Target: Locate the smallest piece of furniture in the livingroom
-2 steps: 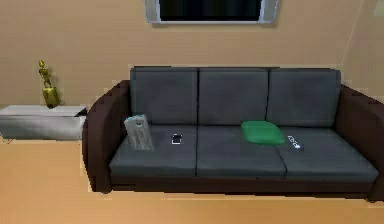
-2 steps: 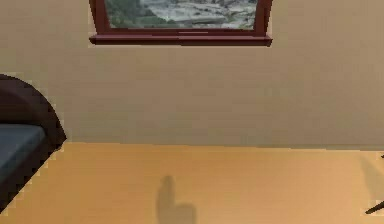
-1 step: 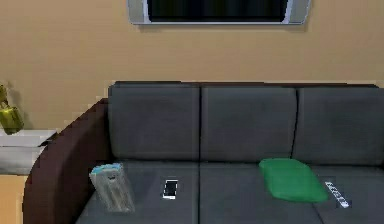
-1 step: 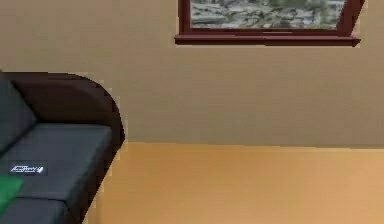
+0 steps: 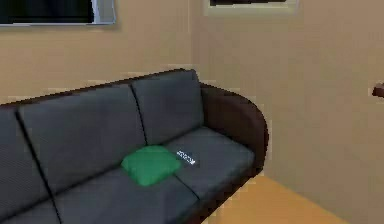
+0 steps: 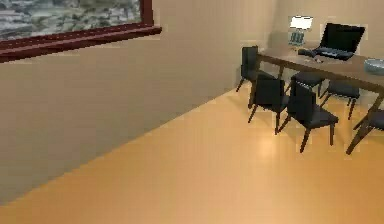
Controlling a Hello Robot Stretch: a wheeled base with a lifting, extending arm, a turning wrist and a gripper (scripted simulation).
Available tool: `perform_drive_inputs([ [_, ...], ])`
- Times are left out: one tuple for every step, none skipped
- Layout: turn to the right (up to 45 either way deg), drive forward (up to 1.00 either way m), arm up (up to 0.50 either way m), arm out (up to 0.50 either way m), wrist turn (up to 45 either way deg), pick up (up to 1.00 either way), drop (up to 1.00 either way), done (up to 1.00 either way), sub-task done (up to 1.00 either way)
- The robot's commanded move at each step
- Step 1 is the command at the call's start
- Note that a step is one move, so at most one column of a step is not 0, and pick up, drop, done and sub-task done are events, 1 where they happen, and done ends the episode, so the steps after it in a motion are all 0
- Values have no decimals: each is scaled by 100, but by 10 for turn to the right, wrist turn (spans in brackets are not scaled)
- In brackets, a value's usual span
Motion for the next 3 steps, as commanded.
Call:
perform_drive_inputs([
  [450,0,0,0,0,0,0,0,0],
  [450,0,0,0,0,0,0,0,0],
  [90,0,0,0,0,0,0,0,0],
])
